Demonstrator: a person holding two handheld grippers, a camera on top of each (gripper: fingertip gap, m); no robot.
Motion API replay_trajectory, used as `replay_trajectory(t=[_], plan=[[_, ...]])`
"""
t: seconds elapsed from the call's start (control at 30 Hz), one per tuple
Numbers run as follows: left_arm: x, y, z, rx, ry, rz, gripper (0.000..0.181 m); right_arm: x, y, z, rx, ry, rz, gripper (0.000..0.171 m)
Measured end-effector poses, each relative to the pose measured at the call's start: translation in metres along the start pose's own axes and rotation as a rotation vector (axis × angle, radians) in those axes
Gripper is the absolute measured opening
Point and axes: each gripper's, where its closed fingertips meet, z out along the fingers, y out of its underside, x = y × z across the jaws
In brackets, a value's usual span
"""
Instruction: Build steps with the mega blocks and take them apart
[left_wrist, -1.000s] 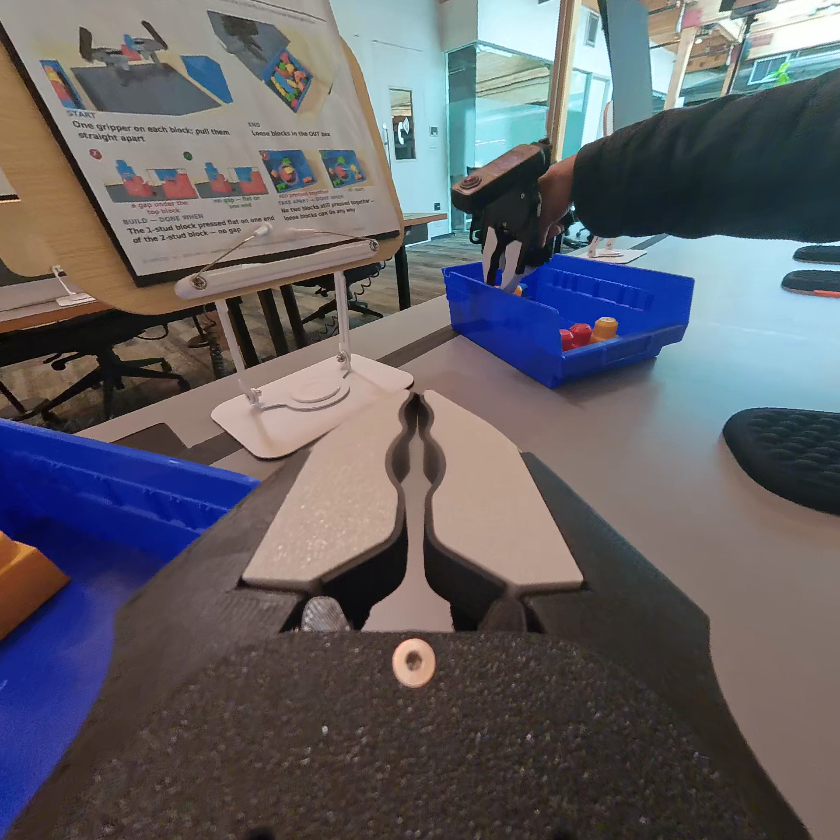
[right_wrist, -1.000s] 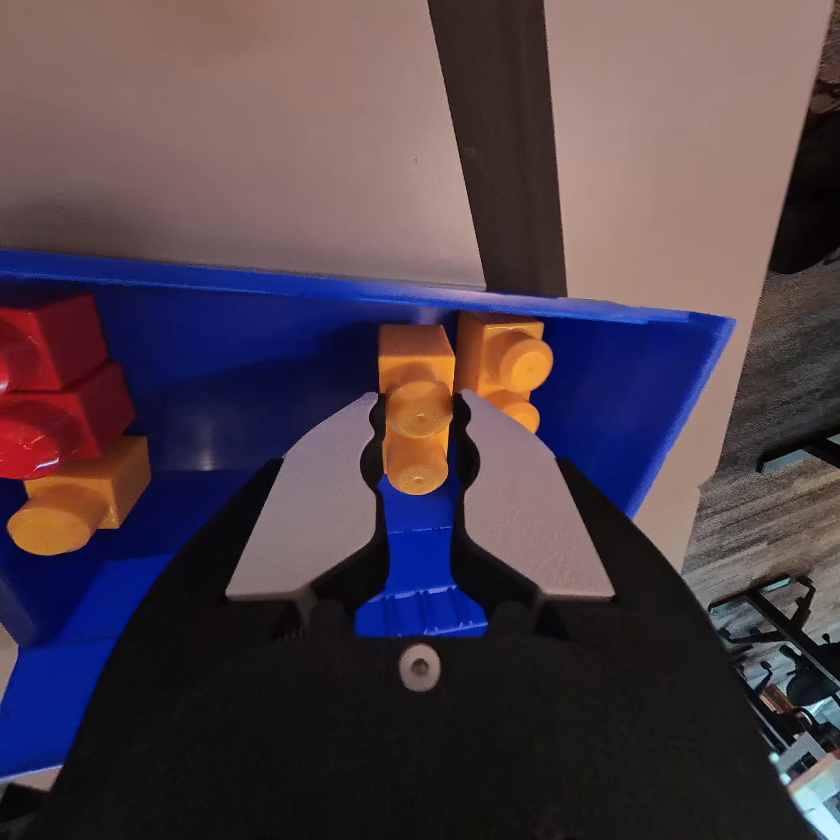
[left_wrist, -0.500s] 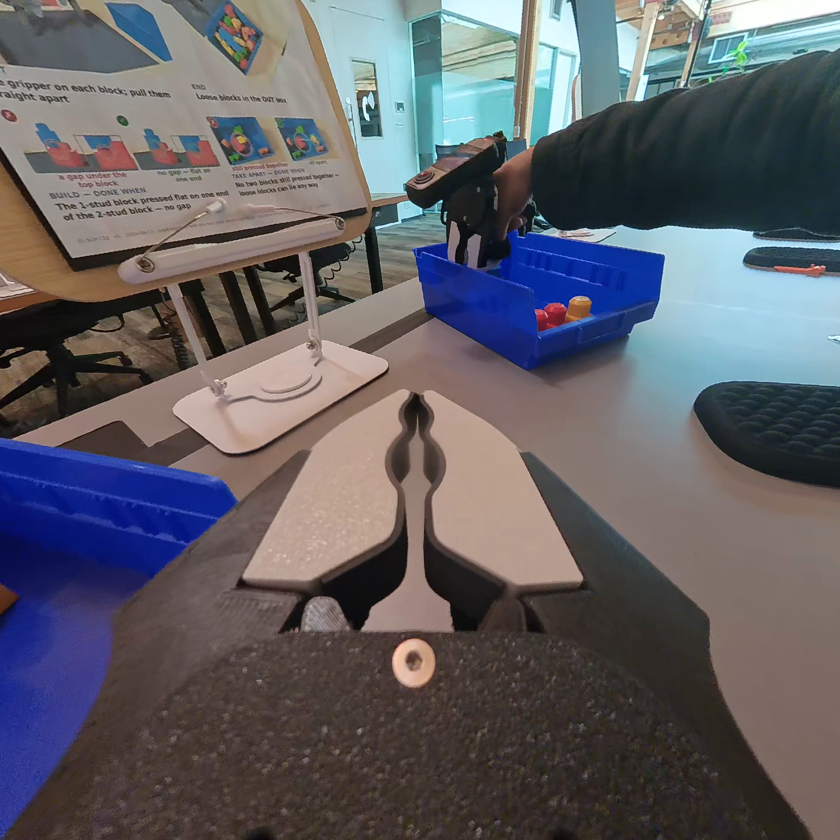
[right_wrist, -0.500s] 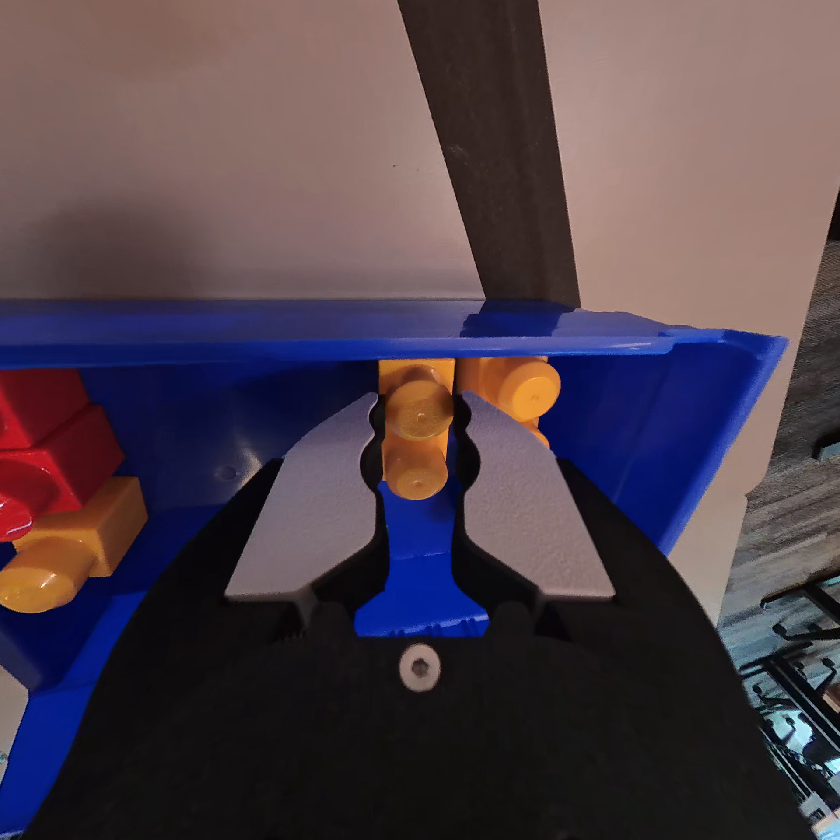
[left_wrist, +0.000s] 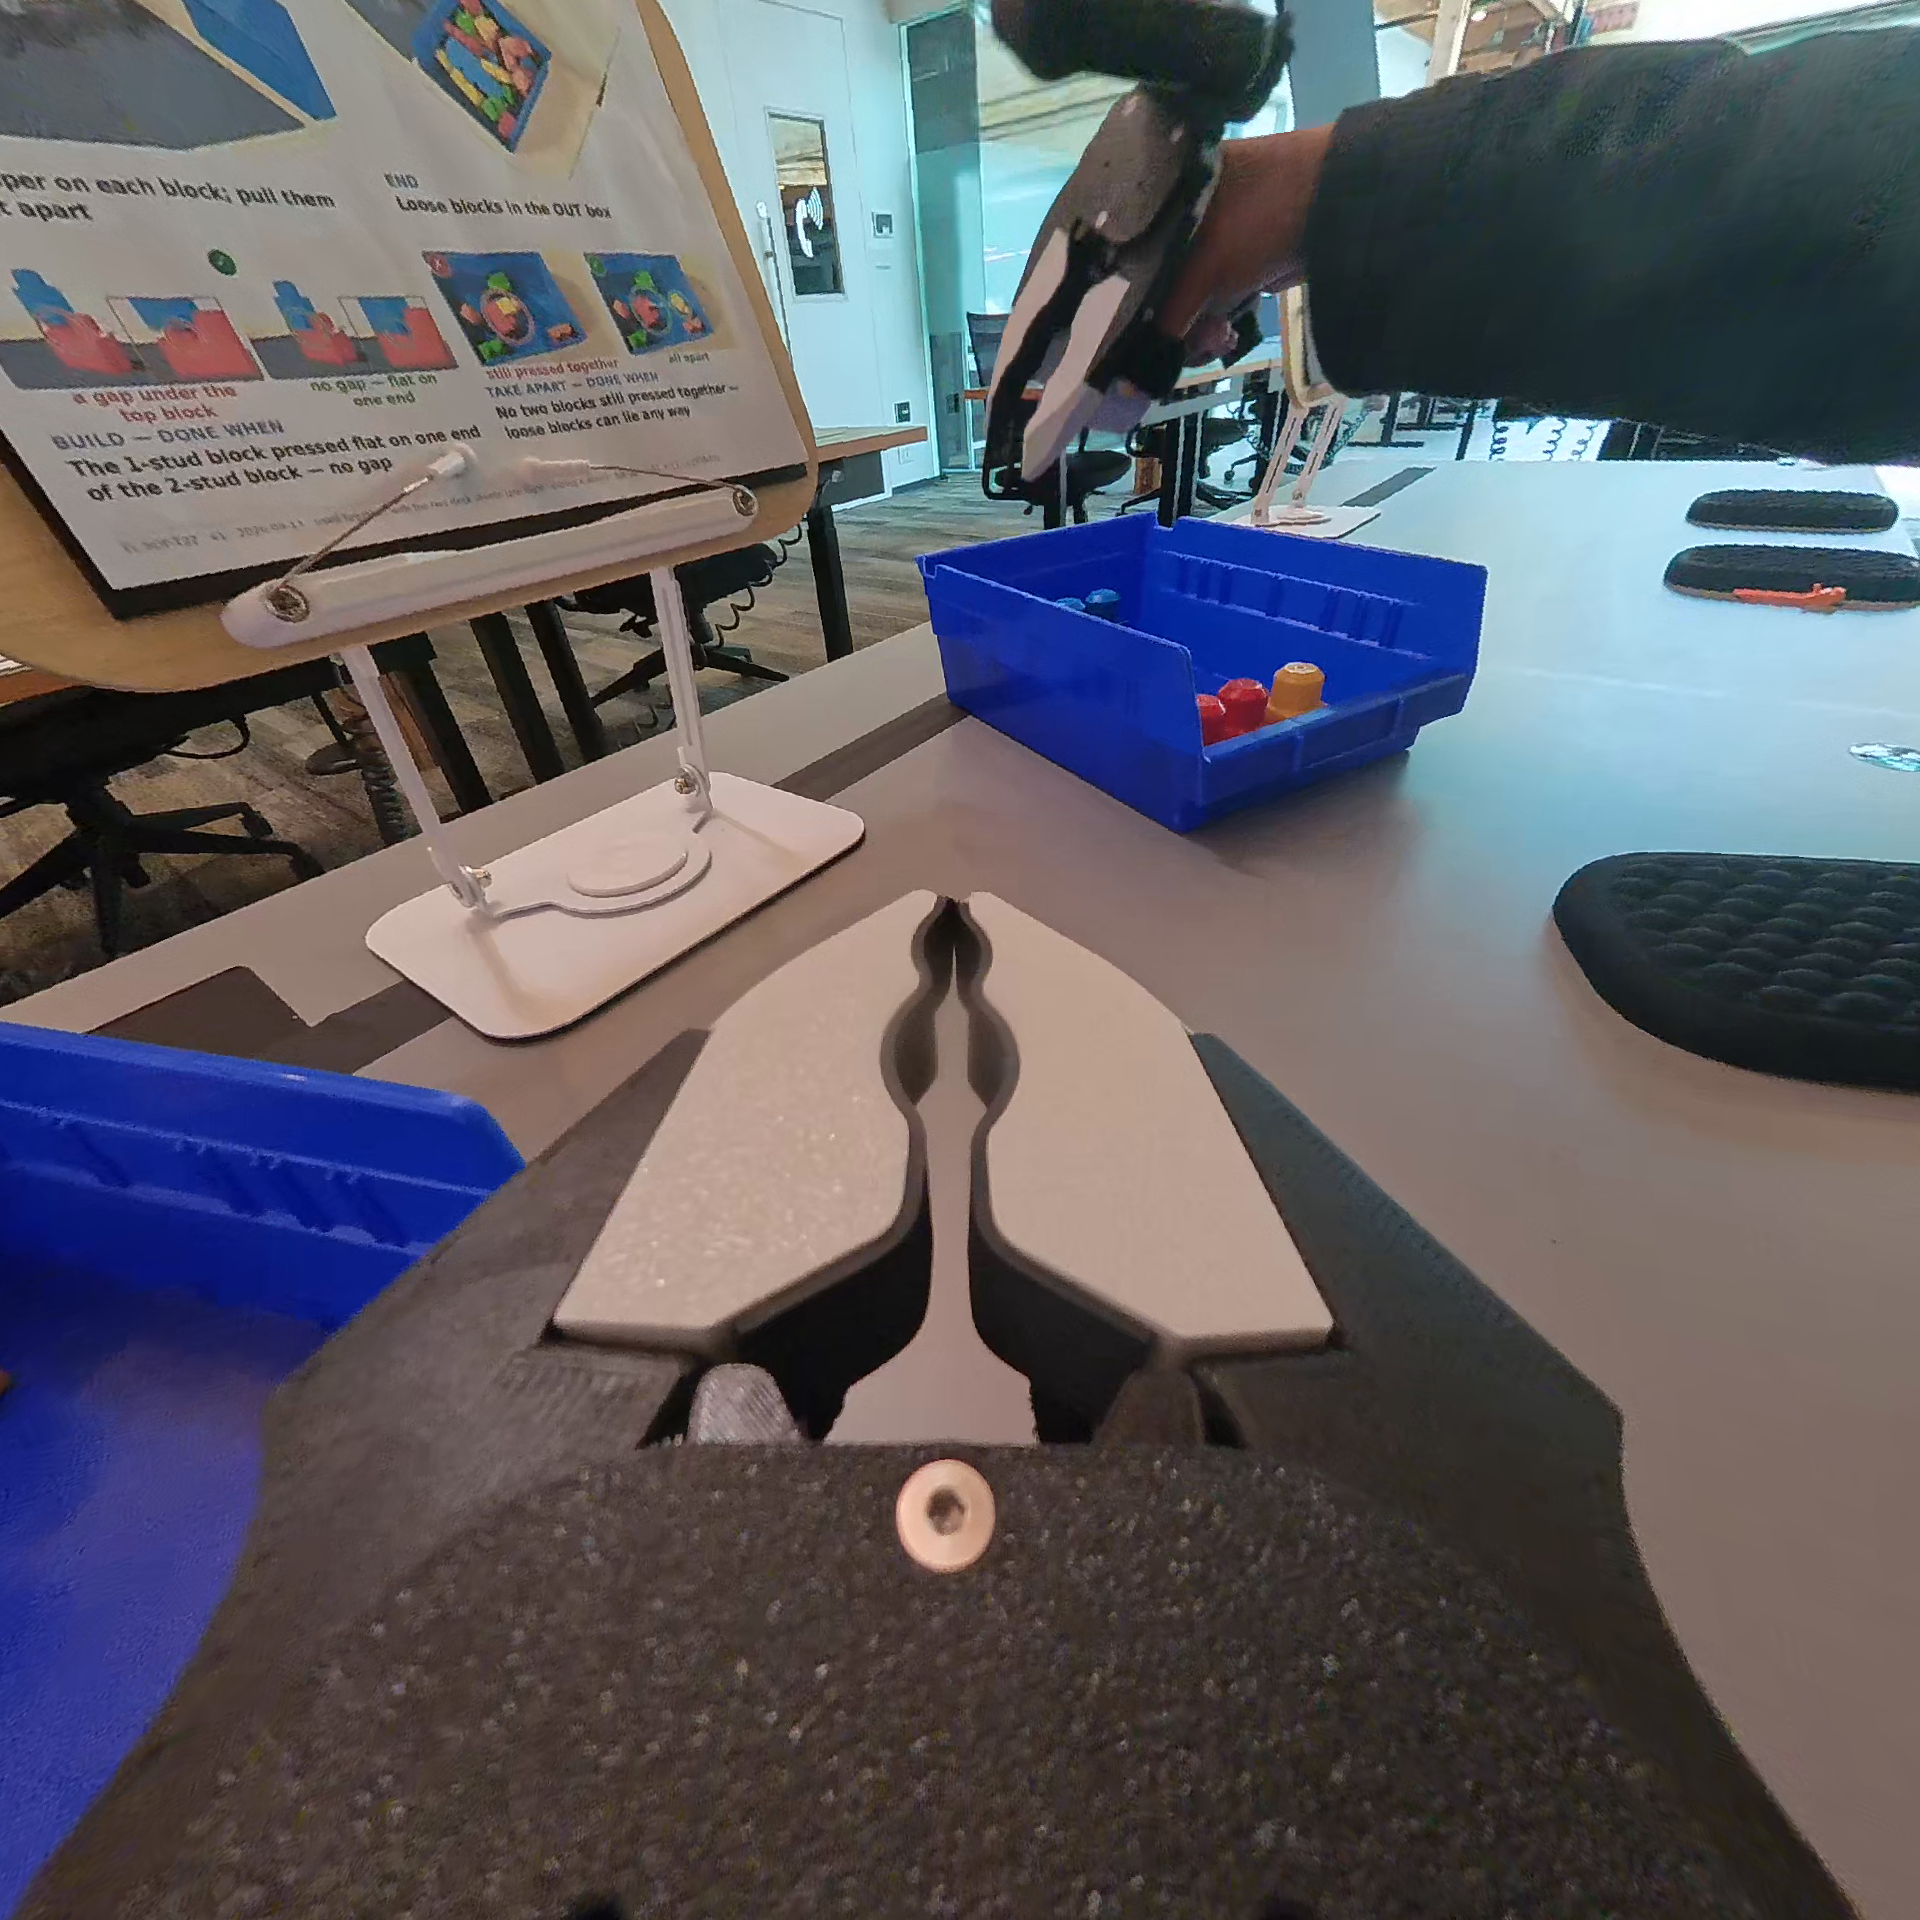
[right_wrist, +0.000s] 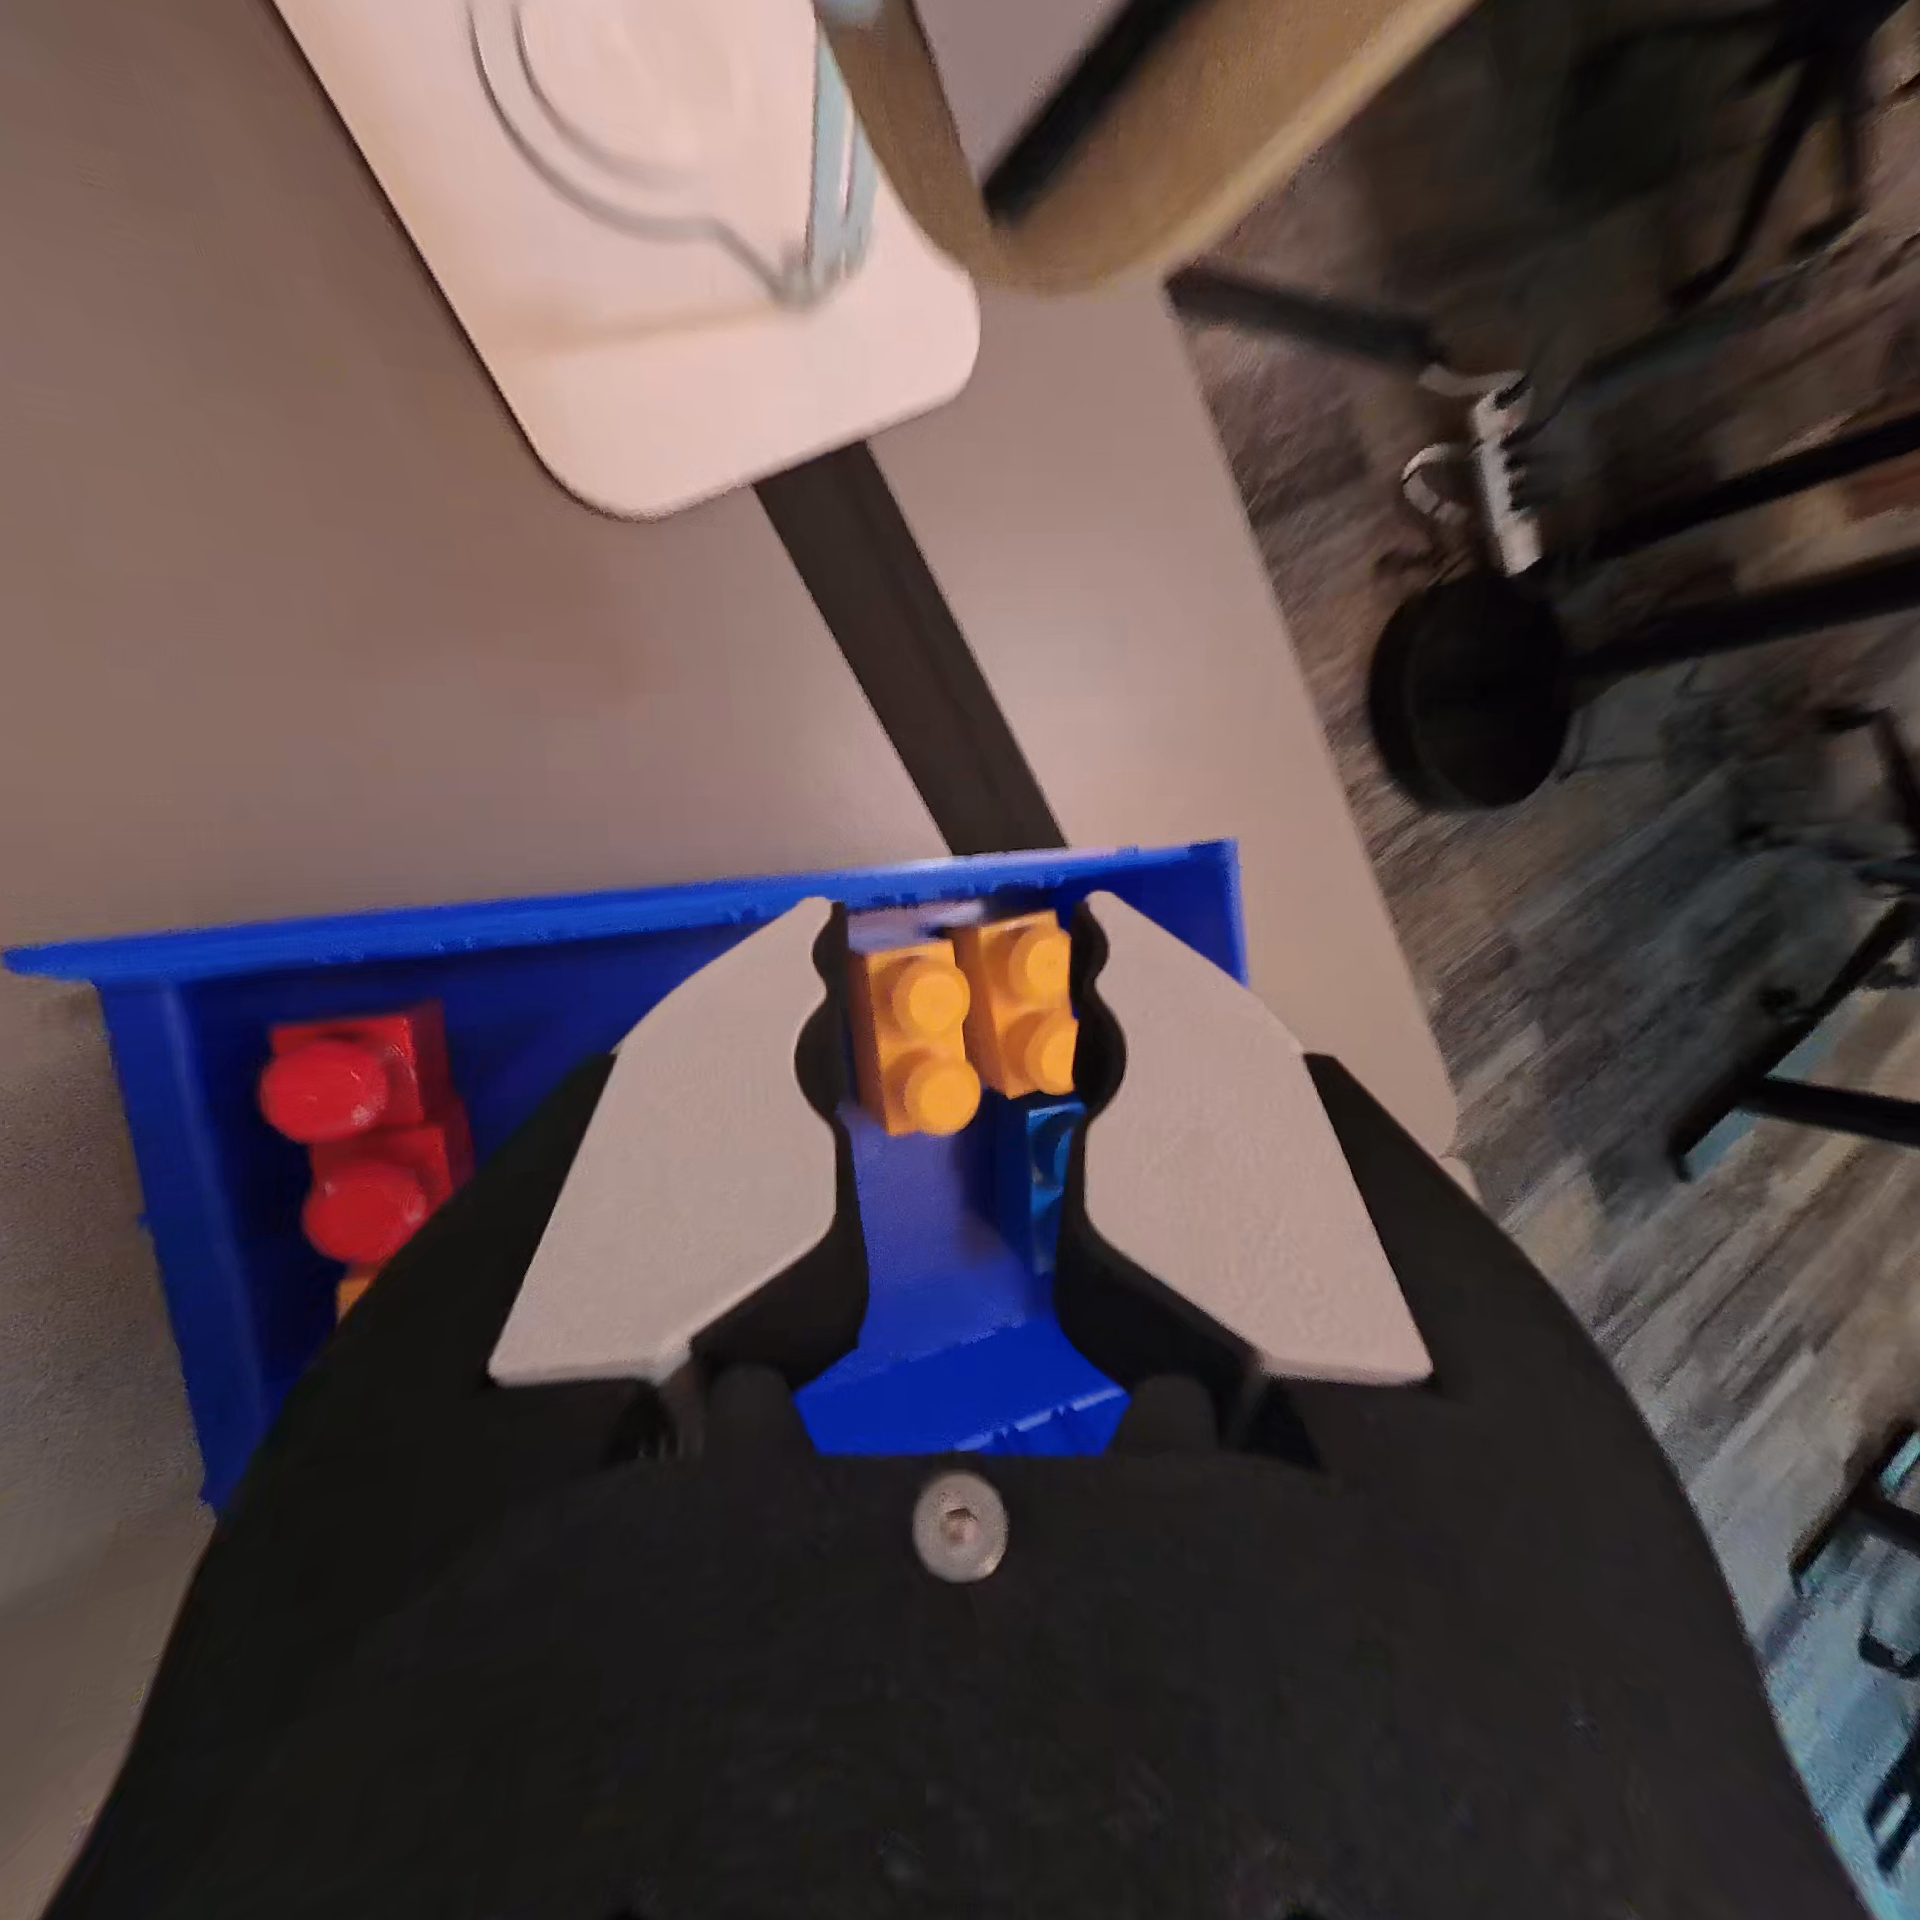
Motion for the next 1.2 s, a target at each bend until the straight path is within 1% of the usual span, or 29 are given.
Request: replay_trajectory(t=[0.03, 0.17, 0.3, 0.47, 0.67, 0.9, 1.0, 1.1, 1.2], plan=[[0.0, -0.001, -0.001, 0.004, -0.004, 0.0, 0.0, -0.005, -0.01, -0.009, 0.052, 0.035, -0.005, 0.04], [-0.001, -0.007, -0.003, 0.024, -0.017, -0.003, 0.0, -0.037, -0.048, -0.041, 0.275, 0.165, 0.046, 0.028], [-0.002, -0.01, -0.004, 0.035, -0.027, -0.009, 0.0, -0.089, -0.071, -0.053, 0.416, 0.231, 0.106, 0.021], [-0.004, -0.014, -0.007, 0.052, -0.033, -0.01, 0.0, -0.152, -0.091, -0.048, 0.569, 0.208, 0.28, 0.011], [-0.005, -0.015, -0.009, 0.058, -0.032, -0.018, 0.0, -0.206, -0.096, -0.024, 0.633, 0.184, 0.408, 0.0], [-0.009, -0.009, -0.008, 0.044, -0.045, -0.026, 0.0, -0.222, -0.086, 0.004, 0.676, 0.17, 0.472, 0.0], [-0.012, -0.004, -0.007, 0.031, -0.052, -0.034, 0.0, -0.224, -0.086, 0.009, 0.717, 0.149, 0.505, 0.0], [-0.015, -0.001, -0.007, 0.02, -0.064, -0.035, 0.0, -0.228, -0.086, 0.014, 0.727, 0.112, 0.53, 0.0], [-0.02, -0.002, -0.008, 0.019, -0.082, -0.036, 0.0, -0.229, -0.085, 0.013, 0.727, 0.109, 0.524, 0.0]])
